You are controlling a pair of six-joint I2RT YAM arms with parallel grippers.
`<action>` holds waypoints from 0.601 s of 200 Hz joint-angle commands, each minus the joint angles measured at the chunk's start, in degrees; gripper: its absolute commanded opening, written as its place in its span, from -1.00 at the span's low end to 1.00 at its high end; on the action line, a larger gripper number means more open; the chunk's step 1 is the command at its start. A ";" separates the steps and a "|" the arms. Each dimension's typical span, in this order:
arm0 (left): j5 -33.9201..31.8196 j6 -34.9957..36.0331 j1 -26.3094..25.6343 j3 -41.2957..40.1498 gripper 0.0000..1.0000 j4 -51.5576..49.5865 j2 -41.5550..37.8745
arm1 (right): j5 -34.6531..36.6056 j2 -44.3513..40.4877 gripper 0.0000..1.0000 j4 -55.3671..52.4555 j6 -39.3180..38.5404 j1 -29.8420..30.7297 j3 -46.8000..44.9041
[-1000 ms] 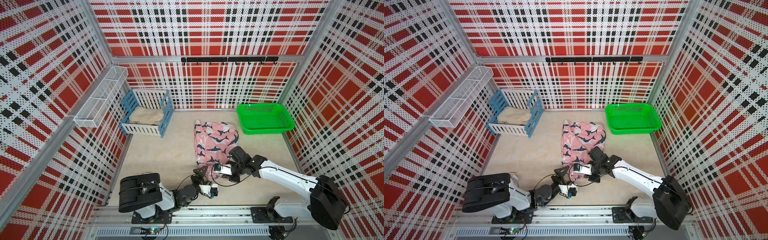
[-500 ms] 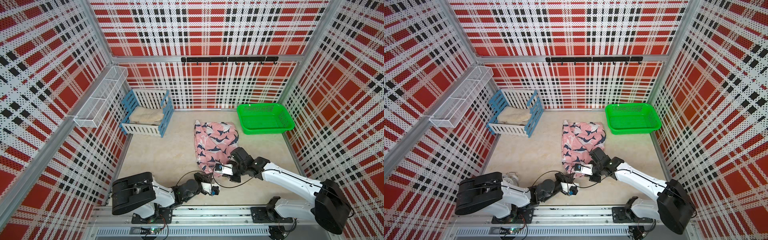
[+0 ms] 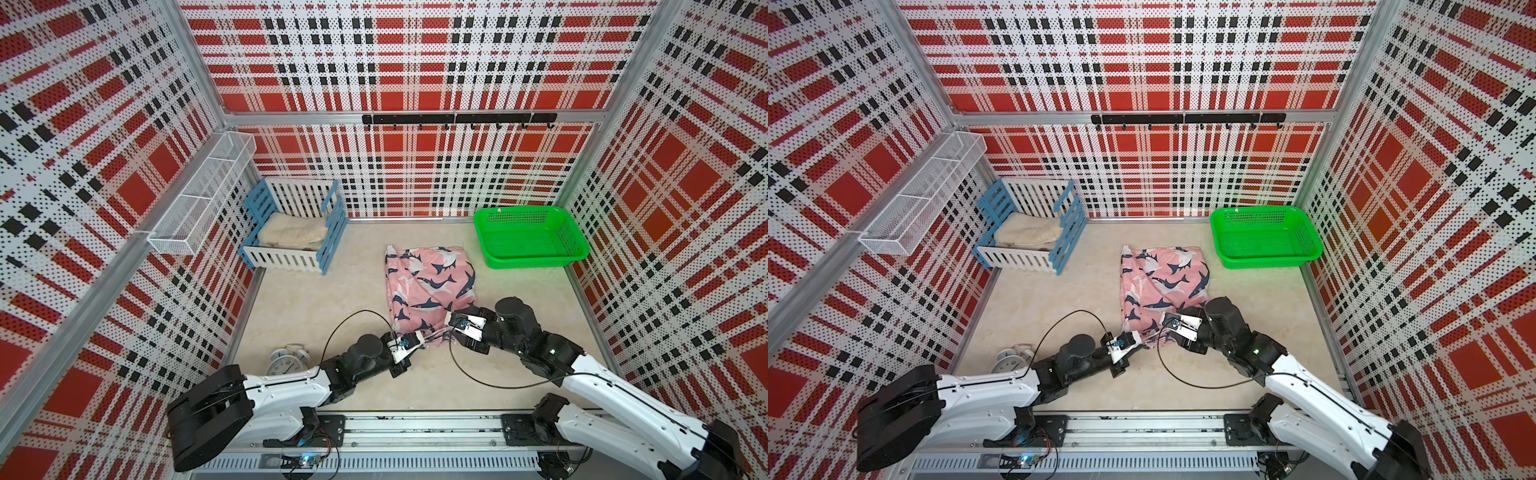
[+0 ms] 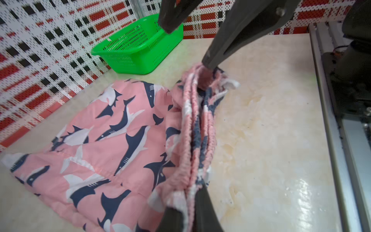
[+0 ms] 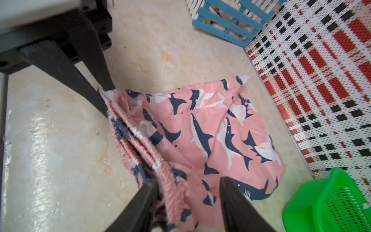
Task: Roll up the shorts
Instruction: Roll the shorts at the center of the board.
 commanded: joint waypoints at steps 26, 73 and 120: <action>12.15 -10.53 4.12 7.38 -1.00 -11.00 9.32 | 0.40 2.97 -0.48 -5.85 -2.46 6.84 2.30; 17.77 -17.21 10.92 13.50 -1.00 -16.34 18.98 | 3.40 13.59 -0.86 -2.48 -1.10 12.42 -0.07; 20.20 -20.56 14.28 19.32 -1.00 -22.57 27.82 | 10.26 21.44 0.22 2.58 -2.54 12.74 -0.91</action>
